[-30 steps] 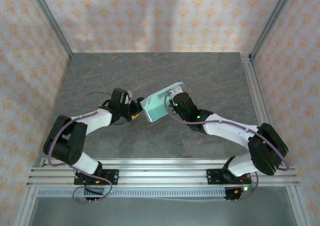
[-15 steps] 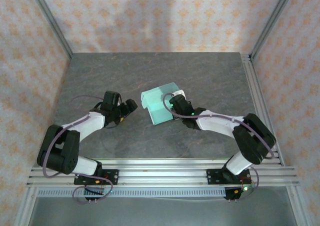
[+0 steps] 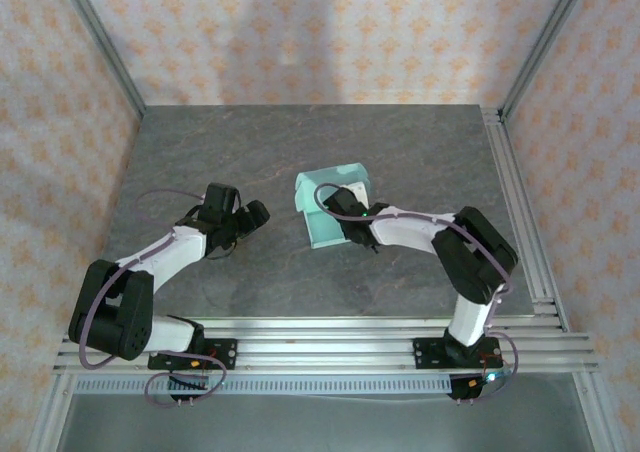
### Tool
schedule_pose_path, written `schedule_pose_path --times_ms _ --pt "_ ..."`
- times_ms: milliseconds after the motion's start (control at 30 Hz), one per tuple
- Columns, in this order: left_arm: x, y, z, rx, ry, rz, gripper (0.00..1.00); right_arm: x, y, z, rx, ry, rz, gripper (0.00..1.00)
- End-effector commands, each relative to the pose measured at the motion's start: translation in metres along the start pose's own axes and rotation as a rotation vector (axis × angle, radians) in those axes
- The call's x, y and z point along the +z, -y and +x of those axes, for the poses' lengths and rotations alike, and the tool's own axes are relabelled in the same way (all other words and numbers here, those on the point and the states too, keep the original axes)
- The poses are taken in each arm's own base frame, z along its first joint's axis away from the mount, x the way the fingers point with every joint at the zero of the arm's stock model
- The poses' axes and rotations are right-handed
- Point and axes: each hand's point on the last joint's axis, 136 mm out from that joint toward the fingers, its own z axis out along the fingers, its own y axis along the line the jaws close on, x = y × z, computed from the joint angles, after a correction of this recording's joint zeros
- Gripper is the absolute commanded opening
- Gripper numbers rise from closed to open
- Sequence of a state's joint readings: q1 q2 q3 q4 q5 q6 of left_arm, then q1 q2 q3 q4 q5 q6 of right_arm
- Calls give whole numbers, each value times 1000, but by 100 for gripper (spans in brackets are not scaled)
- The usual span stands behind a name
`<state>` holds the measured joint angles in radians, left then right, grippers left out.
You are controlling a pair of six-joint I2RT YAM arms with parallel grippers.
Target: Fold the paper box
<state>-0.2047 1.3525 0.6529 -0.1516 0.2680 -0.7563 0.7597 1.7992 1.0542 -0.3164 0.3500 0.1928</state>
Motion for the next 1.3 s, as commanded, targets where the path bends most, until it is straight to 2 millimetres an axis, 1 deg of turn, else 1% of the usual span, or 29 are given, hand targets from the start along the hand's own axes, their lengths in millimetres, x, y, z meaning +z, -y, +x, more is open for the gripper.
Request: schedule_pose_path --times_ms 0,67,133,167,200,267,300,333,433,567,667,767,800,867,967,1100,1167,1267 --pt "-8 1 -10 29 37 -17 93 16 10 45 -67 -156 93 0" --pt "-9 2 -11 35 38 -16 93 13 10 42 -54 -151 91 0" --pt "-10 4 -12 45 39 -12 94 7 7 32 -26 -121 61 0" --pt "-11 5 -12 53 41 -8 94 2 6 26 -7 -106 39 4" --pt "-12 7 -13 59 44 -4 94 -2 5 20 11 -94 20 9" --pt "-15 10 -15 77 52 6 95 -13 4 8 49 -61 -19 27" --pt "-17 12 -17 85 59 12 95 -18 4 2 65 -47 -33 33" --pt "-19 13 -19 95 66 15 95 -23 6 -3 81 -31 -51 38" --pt "-26 20 -24 136 95 38 96 -39 10 -17 111 23 -97 47" --pt "-36 32 -33 211 141 78 96 -57 14 -30 135 80 -193 55" --pt "-44 45 -44 275 185 110 95 -69 18 -39 140 113 -267 58" --pt "-54 65 -52 356 218 149 100 -79 23 -49 124 144 -349 59" --pt "-56 69 -55 372 229 150 100 -82 25 -52 119 150 -378 60" --pt "-62 82 -61 408 243 165 100 -85 32 -57 103 141 -438 63" --pt "-69 98 -65 465 250 171 100 -88 46 -67 51 126 -476 64" --pt "-78 104 -74 486 265 130 100 -89 68 -83 19 93 -503 63" --pt "-90 107 -76 487 278 133 100 -92 77 -96 19 71 -519 63" --pt "-106 109 -75 523 284 139 100 -91 79 -107 -54 44 -537 62"
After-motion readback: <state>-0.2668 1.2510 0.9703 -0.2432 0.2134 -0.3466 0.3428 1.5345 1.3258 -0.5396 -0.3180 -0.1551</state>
